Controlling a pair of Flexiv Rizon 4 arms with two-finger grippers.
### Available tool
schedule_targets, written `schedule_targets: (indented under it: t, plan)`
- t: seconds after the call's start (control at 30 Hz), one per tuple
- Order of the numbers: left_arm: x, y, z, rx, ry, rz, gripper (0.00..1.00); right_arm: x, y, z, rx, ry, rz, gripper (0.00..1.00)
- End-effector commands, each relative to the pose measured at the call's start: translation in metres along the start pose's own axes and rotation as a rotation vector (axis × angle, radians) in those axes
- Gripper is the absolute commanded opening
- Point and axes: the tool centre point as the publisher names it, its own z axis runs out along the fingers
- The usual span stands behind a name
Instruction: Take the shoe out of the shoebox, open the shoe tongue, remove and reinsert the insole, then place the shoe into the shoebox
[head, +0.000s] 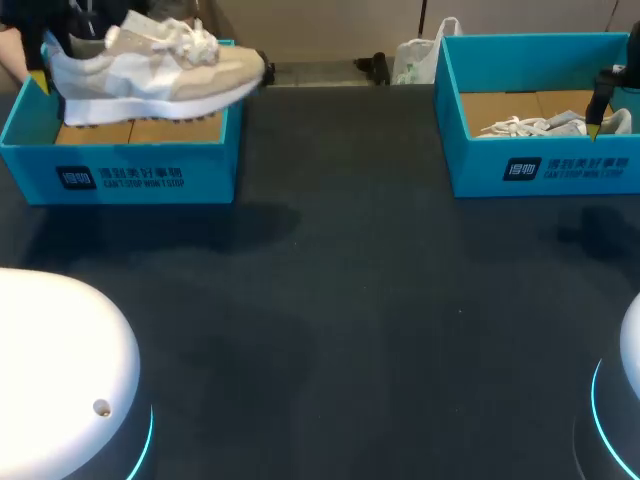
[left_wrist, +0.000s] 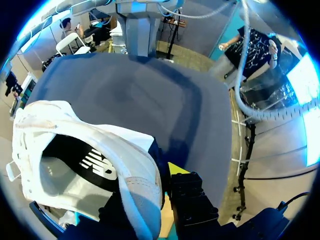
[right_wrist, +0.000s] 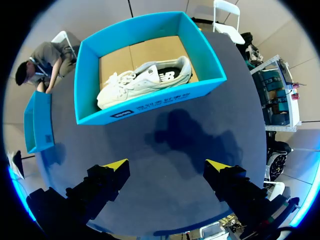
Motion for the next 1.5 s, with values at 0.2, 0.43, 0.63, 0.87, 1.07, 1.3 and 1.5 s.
schedule_targets:
  t: [0.2, 0.43, 0.63, 0.87, 1.07, 1.3, 1.5]
  plan:
    - [-0.026, -0.071, 0.037, -0.699, 0.023, 0.04, 0.0, 0.0, -0.001, 0.0, -0.002, 0.0, 0.001, 1.0]
    - [-0.034, -0.08, 0.042, -0.678, 0.025, 0.039, 0.0, 0.0, -0.001, 0.0, -0.002, 0.0, 0.001, 1.0]
    - [-0.034, -0.08, 0.042, -0.678, 0.025, 0.039, 0.0, 0.0, -0.001, 0.0, -0.002, 0.0, 0.001, 1.0]
    - [-0.053, -0.092, 0.061, -0.635, 0.018, 0.095, 0.0, 0.0, -0.001, 0.0, -0.002, 0.0, 0.001, 1.0]
    - [-0.084, -0.117, 0.092, -0.612, 0.034, 0.16, 0.0, 0.0, -0.001, 0.0, -0.002, 0.0, 0.001, 1.0]
    - [-0.12, -0.148, 0.121, -0.597, 0.069, 0.223, 0.0, 0.0, -0.001, 0.0, -0.002, 0.0, 0.001, 1.0]
    - [-0.142, -0.164, 0.151, -0.597, 0.084, 0.255, 0.0, 0.0, -0.001, 0.0, -0.002, 0.0, 0.001, 1.0]
